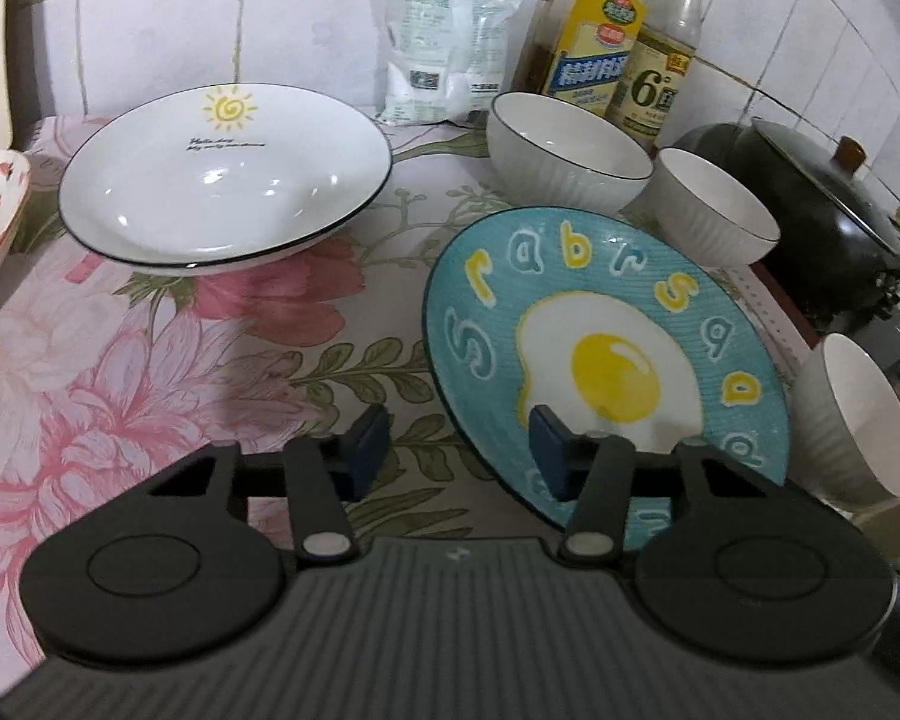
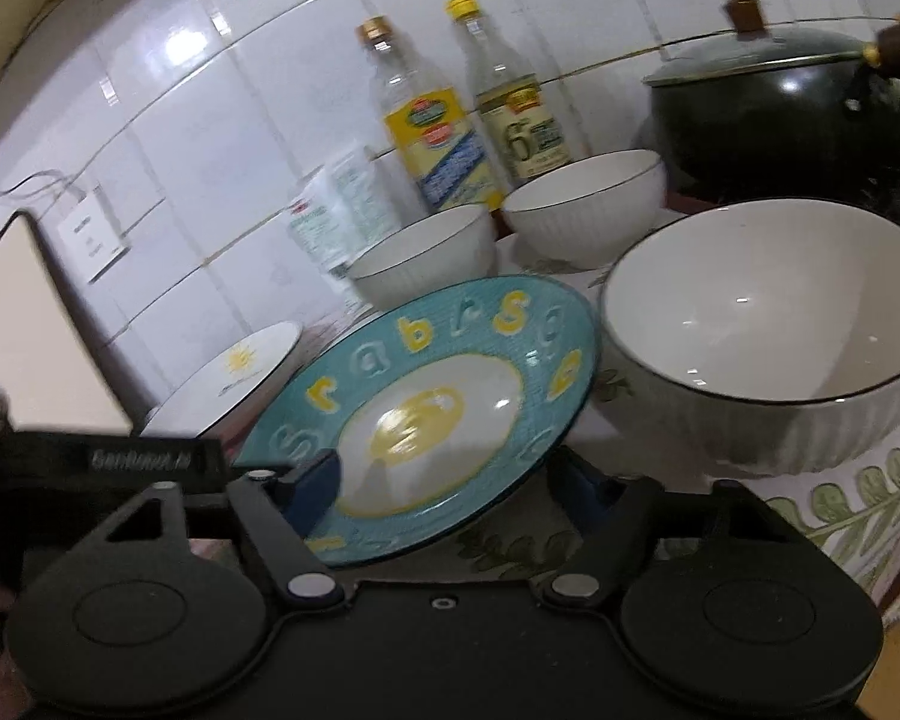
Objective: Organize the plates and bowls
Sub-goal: 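Move both grippers to the blue egg plate rim and close on it, then lift the blue egg plate with both grippers over the white sun plate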
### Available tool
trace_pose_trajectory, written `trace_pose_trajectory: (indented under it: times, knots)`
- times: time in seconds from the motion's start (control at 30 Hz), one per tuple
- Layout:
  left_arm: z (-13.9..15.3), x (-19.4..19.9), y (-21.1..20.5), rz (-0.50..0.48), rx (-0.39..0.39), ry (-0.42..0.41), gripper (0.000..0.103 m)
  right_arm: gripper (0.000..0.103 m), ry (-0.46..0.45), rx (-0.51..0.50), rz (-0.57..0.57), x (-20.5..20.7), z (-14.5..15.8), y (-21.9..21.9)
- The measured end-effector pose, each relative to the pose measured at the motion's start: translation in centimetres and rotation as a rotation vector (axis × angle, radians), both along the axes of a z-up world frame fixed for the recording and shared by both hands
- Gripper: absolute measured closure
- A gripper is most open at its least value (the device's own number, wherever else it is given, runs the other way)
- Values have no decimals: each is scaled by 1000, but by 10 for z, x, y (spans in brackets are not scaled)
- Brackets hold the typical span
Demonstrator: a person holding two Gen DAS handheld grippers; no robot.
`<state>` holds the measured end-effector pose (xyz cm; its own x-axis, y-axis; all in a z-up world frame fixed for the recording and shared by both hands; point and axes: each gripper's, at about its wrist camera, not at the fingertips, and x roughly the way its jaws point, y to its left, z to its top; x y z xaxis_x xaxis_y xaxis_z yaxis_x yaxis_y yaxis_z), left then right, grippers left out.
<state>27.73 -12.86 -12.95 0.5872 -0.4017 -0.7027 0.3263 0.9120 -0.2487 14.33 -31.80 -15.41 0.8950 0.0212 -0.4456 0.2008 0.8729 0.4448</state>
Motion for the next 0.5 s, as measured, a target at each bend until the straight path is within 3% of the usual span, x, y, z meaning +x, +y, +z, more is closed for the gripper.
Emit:
trace_pose_trajectory:
  times: [0.13, 0.27, 0.5]
  knots:
    - [-3, -5, 1, 45, -9, -22, 65, 40, 4, 6, -47, 0, -2, -4]
    - [-4, -9, -6, 61, 1, -41, 66, 64, 41, -43, -82, 1, -1, -2]
    - [-6, -22, -27, 50, 55, -113, 68, 68, 85, -90, -63, 4, 4, -3]
